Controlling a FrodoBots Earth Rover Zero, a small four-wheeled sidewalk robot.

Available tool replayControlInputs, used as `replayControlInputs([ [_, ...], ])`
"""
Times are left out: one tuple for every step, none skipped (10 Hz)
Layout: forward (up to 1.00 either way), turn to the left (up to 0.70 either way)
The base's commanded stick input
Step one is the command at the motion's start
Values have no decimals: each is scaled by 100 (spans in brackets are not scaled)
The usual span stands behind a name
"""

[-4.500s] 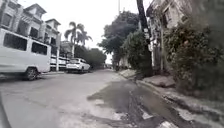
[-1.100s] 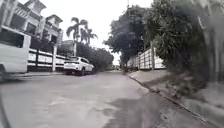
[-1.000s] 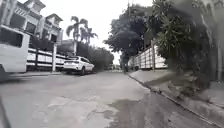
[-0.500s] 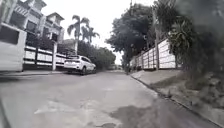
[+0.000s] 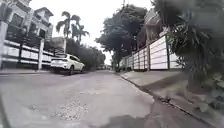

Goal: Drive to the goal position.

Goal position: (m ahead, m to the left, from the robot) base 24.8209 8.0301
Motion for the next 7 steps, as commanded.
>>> replayControlInputs([
  [70, 0],
  [70, 0],
  [70, 0],
  [70, 0],
  [70, 0],
  [70, 0],
  [70, 0],
])
